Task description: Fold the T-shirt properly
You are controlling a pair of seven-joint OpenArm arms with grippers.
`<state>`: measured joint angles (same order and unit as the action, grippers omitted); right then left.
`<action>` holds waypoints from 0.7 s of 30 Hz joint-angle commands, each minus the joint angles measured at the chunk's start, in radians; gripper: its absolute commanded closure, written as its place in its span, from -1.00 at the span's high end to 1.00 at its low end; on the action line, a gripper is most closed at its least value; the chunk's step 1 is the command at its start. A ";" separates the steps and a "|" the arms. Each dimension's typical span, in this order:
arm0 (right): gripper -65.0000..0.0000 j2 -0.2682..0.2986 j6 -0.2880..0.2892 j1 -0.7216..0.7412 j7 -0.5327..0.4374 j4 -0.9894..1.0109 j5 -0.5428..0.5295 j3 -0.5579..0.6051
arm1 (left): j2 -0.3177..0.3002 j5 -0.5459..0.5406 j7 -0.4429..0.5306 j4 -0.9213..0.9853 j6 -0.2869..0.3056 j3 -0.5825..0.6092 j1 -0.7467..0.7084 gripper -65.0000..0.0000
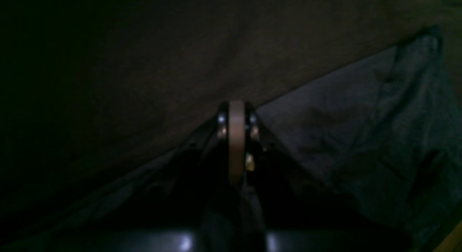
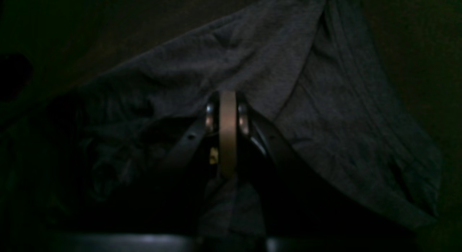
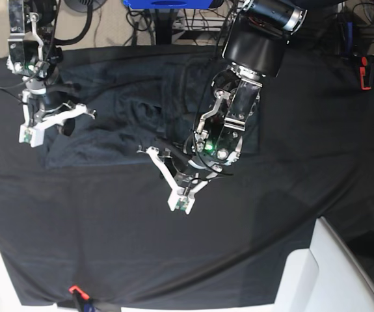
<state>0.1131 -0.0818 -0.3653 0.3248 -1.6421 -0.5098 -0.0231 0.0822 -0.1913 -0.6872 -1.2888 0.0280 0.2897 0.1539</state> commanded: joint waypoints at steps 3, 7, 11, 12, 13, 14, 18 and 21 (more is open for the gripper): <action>-0.99 0.024 0.058 -0.042 0.038 -0.093 0.004 0.088 | -0.014 -0.007 0.021 -0.108 0.002 -0.013 -0.037 -1.00; -0.89 0.060 0.072 -0.076 0.142 -0.191 0.004 0.271 | -0.137 -0.009 0.021 -0.234 -0.001 -0.045 -0.141 -1.00; -0.47 0.060 0.072 -0.074 0.241 -0.200 0.004 0.387 | -0.220 -0.009 0.027 -0.338 0.003 -0.255 -0.285 -1.00; -0.39 0.060 0.072 -0.071 0.259 -0.200 0.004 0.418 | -0.236 -0.009 0.028 -0.357 0.013 -0.327 -0.320 -1.00; -0.32 0.058 0.072 -0.070 0.270 -0.200 0.004 0.449 | -0.253 -0.009 0.028 -0.372 0.042 -0.398 -0.351 -1.00; -0.29 0.058 0.072 -0.068 0.271 -0.200 0.004 0.476 | -0.272 -0.009 0.028 -0.377 0.083 -0.465 -0.380 -1.00; -0.27 0.058 0.072 -0.030 0.277 -0.180 0.000 0.501 | -0.310 -0.009 0.030 -0.355 0.277 -0.728 -0.457 -1.00; -0.27 0.055 0.072 0.007 0.277 -0.116 -0.002 0.506 | -0.312 -0.009 0.030 -0.311 0.445 -0.923 -0.474 -1.00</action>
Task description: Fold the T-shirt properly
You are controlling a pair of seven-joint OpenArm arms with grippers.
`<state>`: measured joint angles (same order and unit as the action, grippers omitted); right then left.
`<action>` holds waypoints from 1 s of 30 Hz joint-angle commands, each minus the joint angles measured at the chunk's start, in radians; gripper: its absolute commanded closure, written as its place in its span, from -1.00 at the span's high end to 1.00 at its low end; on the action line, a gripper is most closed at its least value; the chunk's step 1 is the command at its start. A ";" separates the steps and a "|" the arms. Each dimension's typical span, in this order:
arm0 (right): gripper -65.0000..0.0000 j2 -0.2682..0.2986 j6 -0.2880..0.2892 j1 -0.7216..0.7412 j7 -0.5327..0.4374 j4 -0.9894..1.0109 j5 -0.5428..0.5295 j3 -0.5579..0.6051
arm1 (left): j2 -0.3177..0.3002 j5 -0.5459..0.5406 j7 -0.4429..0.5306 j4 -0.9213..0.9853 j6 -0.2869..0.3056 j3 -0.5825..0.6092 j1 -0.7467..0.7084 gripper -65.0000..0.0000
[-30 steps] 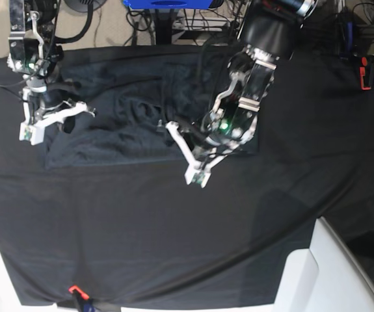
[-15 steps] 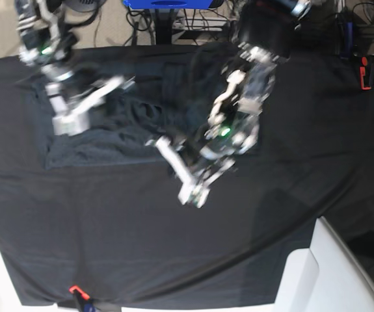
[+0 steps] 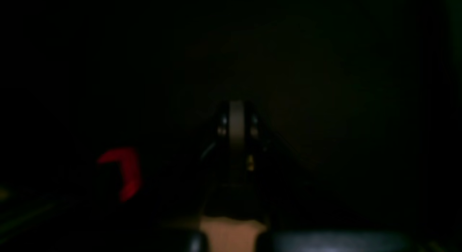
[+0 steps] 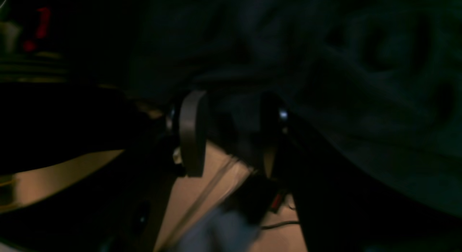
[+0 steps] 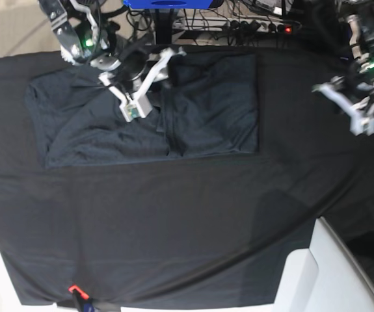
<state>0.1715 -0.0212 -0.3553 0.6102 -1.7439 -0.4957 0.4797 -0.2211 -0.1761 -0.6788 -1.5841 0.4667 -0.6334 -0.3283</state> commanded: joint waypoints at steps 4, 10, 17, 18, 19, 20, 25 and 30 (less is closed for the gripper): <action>-0.27 -0.008 0.014 0.020 -0.008 0.060 -0.016 0.027 | -0.011 -0.024 0.021 0.086 0.195 -0.204 0.021 -1.00; -0.26 -0.002 0.014 0.037 -0.006 0.083 -0.016 0.053 | -0.041 -0.023 0.021 0.116 0.231 -0.247 0.010 -1.00; 0.05 0.000 0.014 0.037 0.035 0.085 -0.014 0.053 | -0.036 -0.015 0.021 0.116 0.231 -0.240 0.018 -1.00; 0.05 0.000 0.016 0.037 0.035 0.085 -0.014 0.053 | -0.034 -0.020 0.021 0.116 0.231 -0.240 0.018 -1.00; 0.05 0.000 0.016 0.037 0.035 0.085 -0.014 0.053 | -0.033 -0.020 0.021 0.116 0.231 -0.240 0.018 -1.00; 0.04 0.000 0.016 0.037 0.035 0.085 -0.014 0.053 | -0.030 -0.020 0.021 0.116 0.231 -0.240 0.018 -1.00; -0.01 -0.005 0.016 0.035 0.035 0.123 -0.014 0.053 | -0.022 -0.015 0.021 0.116 0.231 -0.240 0.016 -1.00; -0.52 -0.007 0.016 0.037 0.033 0.152 -0.014 0.053 | -0.022 -0.021 0.021 0.116 0.231 -0.240 0.011 -1.00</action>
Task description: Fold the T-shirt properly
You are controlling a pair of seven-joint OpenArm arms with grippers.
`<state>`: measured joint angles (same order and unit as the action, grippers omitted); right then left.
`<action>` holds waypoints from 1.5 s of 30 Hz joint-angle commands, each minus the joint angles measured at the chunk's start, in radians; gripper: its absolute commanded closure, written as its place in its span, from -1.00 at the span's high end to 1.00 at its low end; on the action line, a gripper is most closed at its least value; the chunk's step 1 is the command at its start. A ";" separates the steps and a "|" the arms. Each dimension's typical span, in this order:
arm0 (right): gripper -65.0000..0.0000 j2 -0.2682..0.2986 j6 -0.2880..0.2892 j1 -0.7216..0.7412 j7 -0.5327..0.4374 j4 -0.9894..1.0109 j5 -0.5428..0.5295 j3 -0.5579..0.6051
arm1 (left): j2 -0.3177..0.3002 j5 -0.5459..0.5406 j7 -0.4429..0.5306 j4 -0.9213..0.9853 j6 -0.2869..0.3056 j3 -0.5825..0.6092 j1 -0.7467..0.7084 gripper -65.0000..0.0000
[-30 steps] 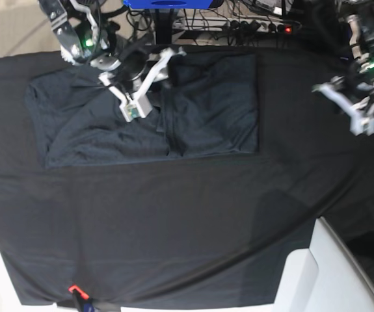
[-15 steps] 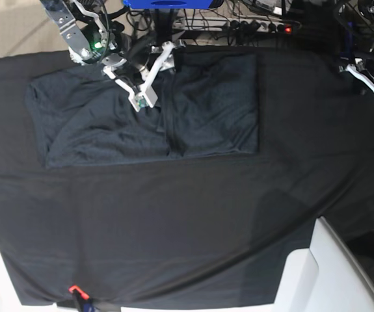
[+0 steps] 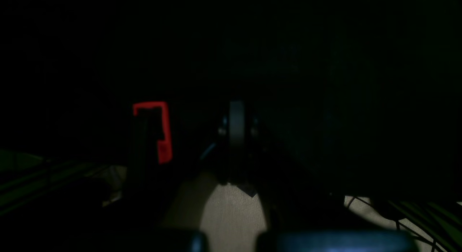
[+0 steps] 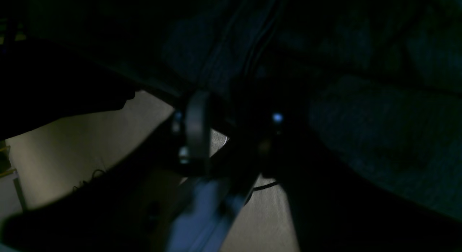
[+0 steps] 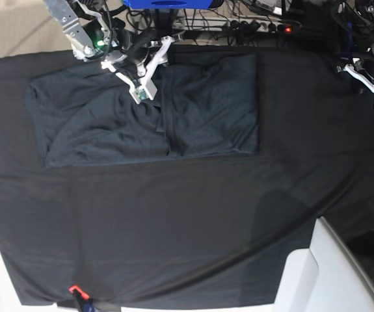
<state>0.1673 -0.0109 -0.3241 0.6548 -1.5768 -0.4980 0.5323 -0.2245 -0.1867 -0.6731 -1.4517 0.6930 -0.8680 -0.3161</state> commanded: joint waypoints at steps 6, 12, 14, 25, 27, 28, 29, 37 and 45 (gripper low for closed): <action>-0.89 -0.002 0.006 0.006 -0.011 -0.018 -0.012 0.001 | -0.019 -0.010 0.016 -0.014 0.005 -0.006 -0.002 -1.00; -1.00 -0.002 0.006 -0.002 -0.011 -0.033 -0.012 -0.001 | -0.026 -0.010 0.016 0.062 0.005 -0.012 0.007 -1.00; -1.00 0.002 0.006 -0.014 -0.011 -0.060 -0.012 -0.001 | -0.036 -0.010 0.017 0.082 0.005 -0.012 0.008 -1.00; -1.00 0.027 0.001 -0.051 -0.007 -0.110 -0.012 -0.011 | -0.042 -0.004 0.128 0.141 0.005 -0.013 -0.004 -1.00; -1.00 0.028 0.001 -0.063 -0.007 -0.115 -0.012 -0.011 | -0.042 -0.006 0.128 0.141 0.005 -0.013 -0.004 -1.00; -1.00 0.028 0.001 -0.065 -0.007 -0.115 -0.012 -0.011 | -0.042 -0.007 0.128 0.141 0.005 -0.013 -0.004 -1.00; -1.00 0.031 0.001 -0.066 -0.007 -0.115 -0.012 -0.011 | -0.042 -0.007 0.128 0.141 0.005 -0.012 -0.004 -1.00; -1.00 0.044 -0.001 -0.066 -0.007 -0.113 -0.012 -0.036 | -0.042 -0.003 0.128 0.141 0.005 -0.007 -0.001 -1.00; -0.86 0.036 -0.001 -0.062 0.033 -0.110 -0.012 -0.064 | -0.042 -0.003 0.128 0.142 0.005 -0.007 0.001 -1.00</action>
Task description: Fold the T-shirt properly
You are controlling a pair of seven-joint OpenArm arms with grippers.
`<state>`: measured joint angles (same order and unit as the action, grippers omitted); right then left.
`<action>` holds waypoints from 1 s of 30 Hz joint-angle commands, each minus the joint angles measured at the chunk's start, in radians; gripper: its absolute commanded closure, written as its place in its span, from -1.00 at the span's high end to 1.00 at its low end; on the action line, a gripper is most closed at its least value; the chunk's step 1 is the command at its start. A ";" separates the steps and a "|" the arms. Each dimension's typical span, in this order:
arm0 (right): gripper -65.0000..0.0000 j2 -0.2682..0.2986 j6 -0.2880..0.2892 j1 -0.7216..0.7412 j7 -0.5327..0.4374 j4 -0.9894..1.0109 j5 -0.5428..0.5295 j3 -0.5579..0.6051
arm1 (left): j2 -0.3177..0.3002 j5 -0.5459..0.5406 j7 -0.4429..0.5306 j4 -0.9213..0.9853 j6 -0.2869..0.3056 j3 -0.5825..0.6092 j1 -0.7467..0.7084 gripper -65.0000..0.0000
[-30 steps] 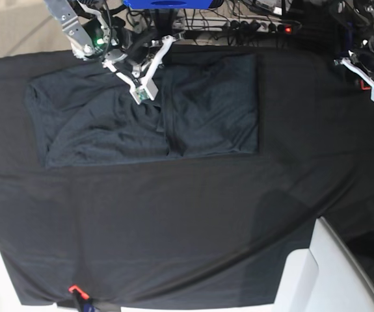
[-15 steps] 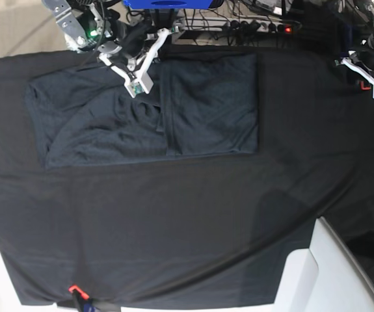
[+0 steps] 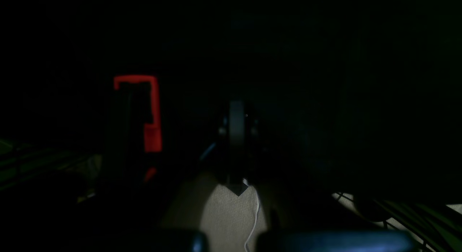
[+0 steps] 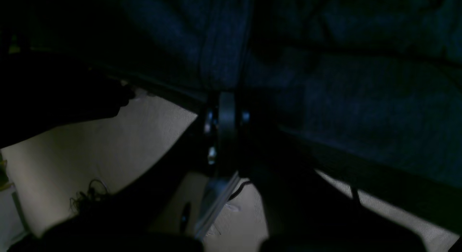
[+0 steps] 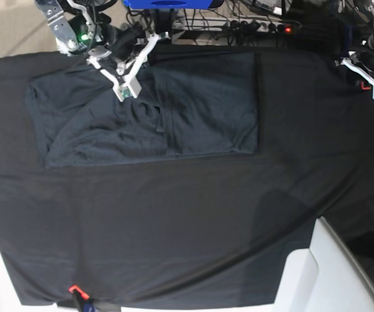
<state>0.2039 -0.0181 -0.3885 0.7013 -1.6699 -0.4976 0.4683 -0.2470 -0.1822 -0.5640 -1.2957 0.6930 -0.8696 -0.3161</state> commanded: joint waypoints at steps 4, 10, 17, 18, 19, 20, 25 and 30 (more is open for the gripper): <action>-0.45 -0.004 0.007 0.001 0.027 -0.039 -0.014 -0.001 | -0.019 -0.007 0.019 -0.014 0.005 -0.006 0.005 -1.00; -0.16 0.002 0.007 -0.056 0.033 -0.198 -0.014 -0.115 | -0.019 -0.010 0.019 -0.014 0.005 -0.007 0.005 -1.00; -0.06 0.001 0.106 0.093 0.145 -0.187 -0.025 -0.501 | -0.019 -0.015 0.019 -0.014 0.005 -0.007 -0.002 -1.00; -0.08 -0.001 0.169 0.133 0.169 -0.158 -0.052 -0.569 | -0.018 -0.015 0.019 -0.014 0.005 -0.006 -0.002 -1.00; -0.08 -0.001 0.249 0.181 0.203 -0.115 -0.098 -0.650 | -0.018 -0.015 0.019 -0.014 0.005 -0.006 -0.002 -1.00; -0.07 -0.001 0.332 0.231 0.248 -0.054 -0.148 -0.730 | -0.016 -0.015 0.019 -0.014 0.005 -0.006 -0.002 -1.00; -0.02 0.042 0.536 0.464 0.390 0.337 -0.224 -1.021 | -0.015 -0.015 0.019 -0.015 0.005 -0.009 -0.004 -1.00; 0.80 0.118 0.716 0.552 0.392 0.623 -0.229 -1.037 | -0.016 -0.015 0.019 -0.015 0.005 -0.010 -0.004 -1.00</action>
<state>0.3046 0.6971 0.1532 1.0939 -1.0283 -0.7143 -0.5663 -0.2455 -0.1871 -0.5632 -1.2961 0.6930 -0.8753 -0.3180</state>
